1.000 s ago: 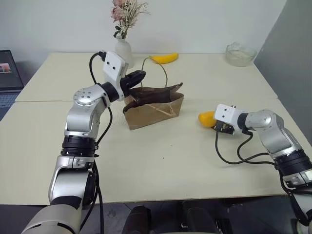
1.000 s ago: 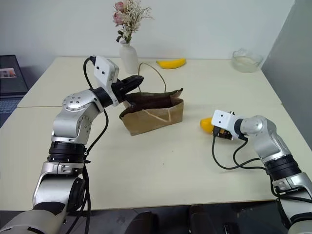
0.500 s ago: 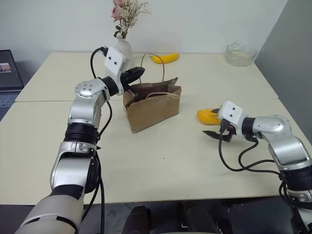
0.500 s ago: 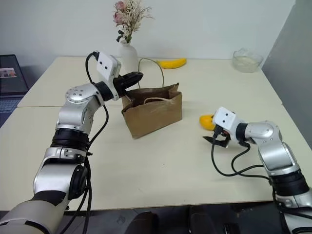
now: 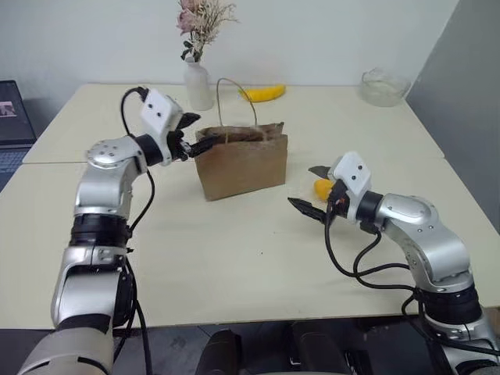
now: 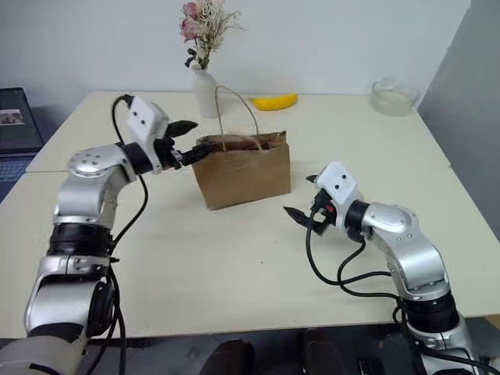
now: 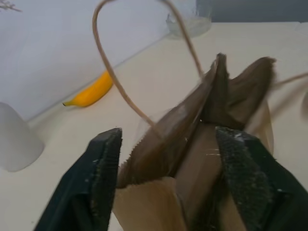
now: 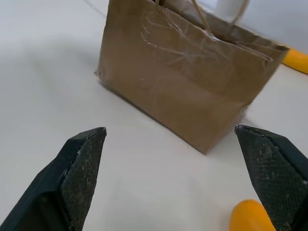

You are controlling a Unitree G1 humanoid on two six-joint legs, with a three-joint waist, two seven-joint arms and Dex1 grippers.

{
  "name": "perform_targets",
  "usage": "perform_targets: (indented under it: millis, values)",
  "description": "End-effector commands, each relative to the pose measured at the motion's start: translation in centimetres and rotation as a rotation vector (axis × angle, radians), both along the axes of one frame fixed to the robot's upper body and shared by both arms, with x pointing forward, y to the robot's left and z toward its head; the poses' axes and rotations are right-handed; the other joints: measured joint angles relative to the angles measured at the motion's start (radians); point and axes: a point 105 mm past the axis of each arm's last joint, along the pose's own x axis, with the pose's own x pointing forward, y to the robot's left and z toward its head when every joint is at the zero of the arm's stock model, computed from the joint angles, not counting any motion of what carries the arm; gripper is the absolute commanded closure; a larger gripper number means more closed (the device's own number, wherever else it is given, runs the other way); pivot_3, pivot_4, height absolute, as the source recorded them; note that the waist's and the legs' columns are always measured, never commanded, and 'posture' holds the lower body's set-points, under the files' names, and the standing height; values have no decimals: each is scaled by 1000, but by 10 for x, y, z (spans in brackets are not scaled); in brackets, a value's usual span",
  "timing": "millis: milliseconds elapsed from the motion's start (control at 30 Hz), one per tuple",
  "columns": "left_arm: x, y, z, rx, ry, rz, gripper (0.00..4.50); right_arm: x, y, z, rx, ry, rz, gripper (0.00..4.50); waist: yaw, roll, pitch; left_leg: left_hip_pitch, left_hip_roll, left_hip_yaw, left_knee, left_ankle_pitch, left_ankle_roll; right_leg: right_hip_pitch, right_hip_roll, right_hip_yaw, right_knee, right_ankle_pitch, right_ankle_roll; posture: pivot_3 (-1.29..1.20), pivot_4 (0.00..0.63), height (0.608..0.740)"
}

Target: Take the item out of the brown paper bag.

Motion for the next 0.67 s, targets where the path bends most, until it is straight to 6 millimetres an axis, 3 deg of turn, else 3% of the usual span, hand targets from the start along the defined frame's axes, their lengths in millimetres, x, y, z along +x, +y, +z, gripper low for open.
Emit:
perform_targets:
  millis: [33,133,267,467,667]
  values:
    - [-28,14,32,-66,-120,78,1148,1,-5,7,39,-50,-55,0,-1,0,0,0,0,0,0,0,0,0,0,0,0,0,0,0,150,740]
    - [-51,25,14,-98,-88,156,1148,2,-10,0,59,-54,-98,0,-2,0,0,1,0,0,-1,0,0,0,-1,0,0,0,-1,0,150,740]
    - [-73,37,-25,-117,-83,362,1148,2,-20,-11,95,-74,-172,0,2,0,0,2,0,0,-1,0,0,2,-1,0,-1,0,1,0,150,740]
    - [-104,25,-89,-185,-47,544,1148,2,-26,-21,262,-102,-249,0,7,-2,-1,5,-1,0,1,0,0,5,-2,0,0,0,1,0,150,740]
    - [-113,11,-100,-216,-50,575,1148,5,-25,-33,304,-112,-271,0,7,-2,-2,5,0,0,1,0,0,5,0,0,0,0,0,0,150,740]
